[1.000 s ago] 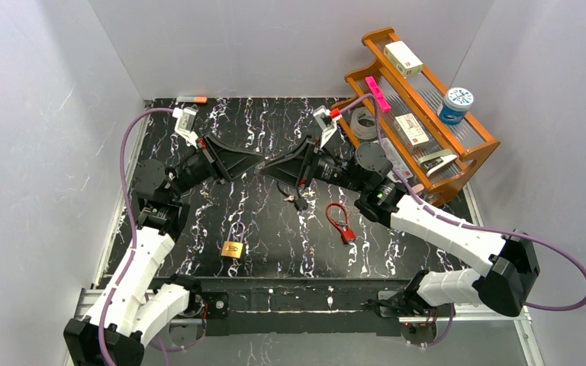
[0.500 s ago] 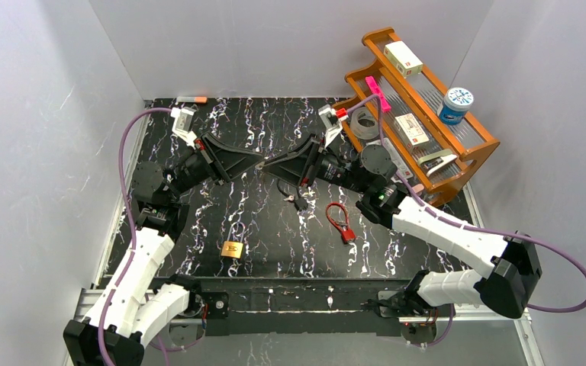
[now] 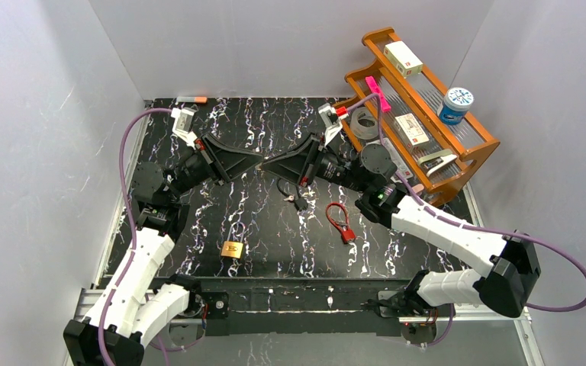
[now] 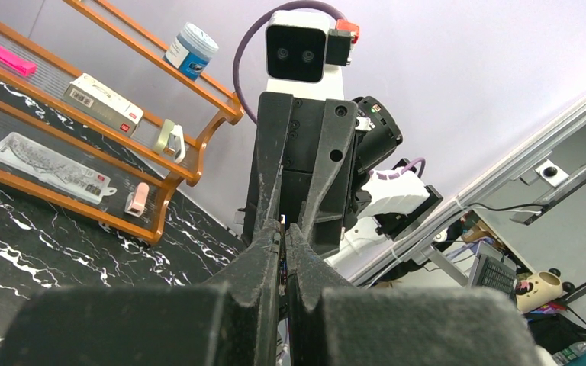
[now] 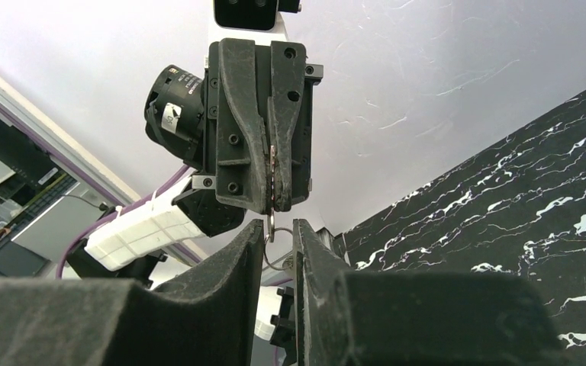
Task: Unlock with the key
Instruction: Pick up the key from the center of the board.
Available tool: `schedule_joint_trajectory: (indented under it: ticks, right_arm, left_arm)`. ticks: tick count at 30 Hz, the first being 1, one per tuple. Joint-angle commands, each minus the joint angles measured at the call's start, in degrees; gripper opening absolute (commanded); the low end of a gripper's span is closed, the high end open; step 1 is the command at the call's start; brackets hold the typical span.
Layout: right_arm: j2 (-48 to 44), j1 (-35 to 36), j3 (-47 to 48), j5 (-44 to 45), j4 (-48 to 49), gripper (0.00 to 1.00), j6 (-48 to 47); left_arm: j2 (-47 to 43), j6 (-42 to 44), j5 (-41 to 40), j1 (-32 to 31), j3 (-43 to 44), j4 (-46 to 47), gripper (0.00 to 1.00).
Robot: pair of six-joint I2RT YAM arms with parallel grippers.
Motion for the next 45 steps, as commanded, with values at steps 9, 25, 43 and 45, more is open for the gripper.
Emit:
schedule_joint_trajectory:
  ticks: [9, 25, 43, 45]
  right_arm:
    - [0.5, -0.11, 2.17, -0.17, 2.48, 0.1, 2.23]
    - [-2.73, -0.15, -0.86, 1.78, 0.29, 0.01, 1.64]
    - [1.74, -0.24, 0.67, 1.71, 3.16, 0.43, 3.88]
    - [2.62, -0.26, 0.66, 0.65, 4.24, 0.38, 4.68]
  left_arm:
    - [-0.78, -0.43, -0.26, -0.29, -0.2, 3.93, 0.0]
    - [2.11, -1.3, -2.56, -0.28, 1.49, 4.01, 0.3]
    - [0.05, 0.45, -4.67, -0.28, 0.72, 2.58, 0.0]
    - [-0.28, -0.02, -5.51, -0.3, 0.13, 2.66, 0.0]
